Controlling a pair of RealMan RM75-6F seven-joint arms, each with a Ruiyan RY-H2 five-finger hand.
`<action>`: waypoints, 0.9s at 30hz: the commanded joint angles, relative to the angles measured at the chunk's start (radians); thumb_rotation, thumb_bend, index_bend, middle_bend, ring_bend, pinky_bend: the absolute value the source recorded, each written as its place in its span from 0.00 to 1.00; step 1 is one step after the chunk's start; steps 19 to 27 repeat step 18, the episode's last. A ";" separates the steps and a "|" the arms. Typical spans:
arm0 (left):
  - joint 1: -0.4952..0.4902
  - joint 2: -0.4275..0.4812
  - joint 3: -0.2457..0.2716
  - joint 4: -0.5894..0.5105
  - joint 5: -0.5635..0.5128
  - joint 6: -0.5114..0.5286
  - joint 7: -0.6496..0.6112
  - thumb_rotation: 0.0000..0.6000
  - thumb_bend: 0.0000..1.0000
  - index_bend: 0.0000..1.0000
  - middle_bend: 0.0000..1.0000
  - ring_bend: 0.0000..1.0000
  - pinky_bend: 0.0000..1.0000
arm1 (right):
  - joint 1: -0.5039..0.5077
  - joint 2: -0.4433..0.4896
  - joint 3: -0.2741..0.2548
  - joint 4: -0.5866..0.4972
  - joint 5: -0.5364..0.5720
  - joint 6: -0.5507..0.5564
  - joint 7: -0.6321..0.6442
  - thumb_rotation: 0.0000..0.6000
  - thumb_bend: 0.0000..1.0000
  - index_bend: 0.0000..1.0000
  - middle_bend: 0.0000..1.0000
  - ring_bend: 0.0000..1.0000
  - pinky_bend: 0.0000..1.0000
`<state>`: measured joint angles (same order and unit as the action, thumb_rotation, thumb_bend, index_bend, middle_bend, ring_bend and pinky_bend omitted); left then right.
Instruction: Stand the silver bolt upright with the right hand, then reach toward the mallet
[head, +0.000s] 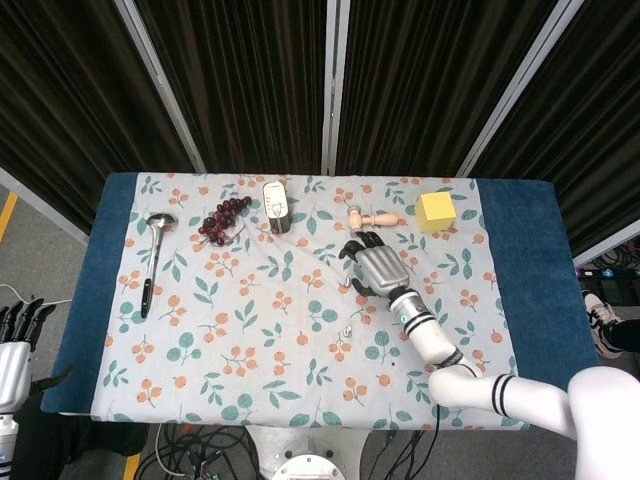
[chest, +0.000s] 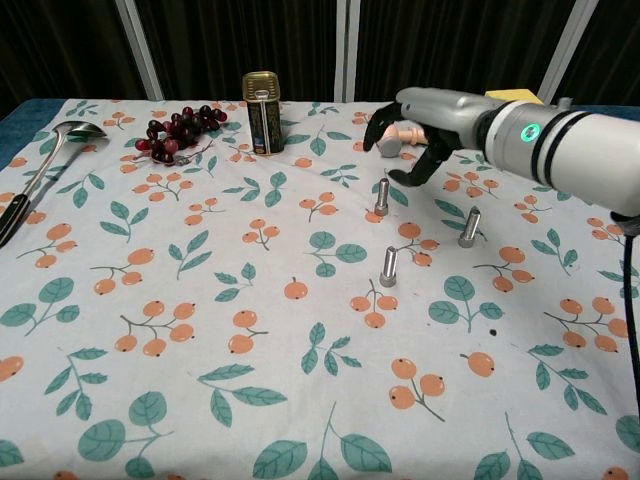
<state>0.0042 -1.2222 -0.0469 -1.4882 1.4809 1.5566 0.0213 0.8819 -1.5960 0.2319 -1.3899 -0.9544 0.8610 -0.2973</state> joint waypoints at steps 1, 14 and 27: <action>-0.006 0.000 -0.003 -0.002 0.007 0.001 0.002 1.00 0.00 0.16 0.08 0.00 0.00 | -0.127 0.170 -0.038 -0.186 -0.116 0.184 0.004 1.00 0.34 0.23 0.17 0.00 0.00; -0.046 -0.005 -0.013 -0.028 0.035 -0.015 0.039 1.00 0.00 0.16 0.08 0.00 0.00 | -0.551 0.432 -0.252 -0.369 -0.432 0.655 0.200 1.00 0.34 0.16 0.11 0.00 0.00; -0.052 -0.008 -0.013 -0.036 0.036 -0.021 0.049 1.00 0.00 0.16 0.08 0.00 0.00 | -0.645 0.428 -0.294 -0.360 -0.491 0.749 0.239 1.00 0.34 0.16 0.11 0.00 0.00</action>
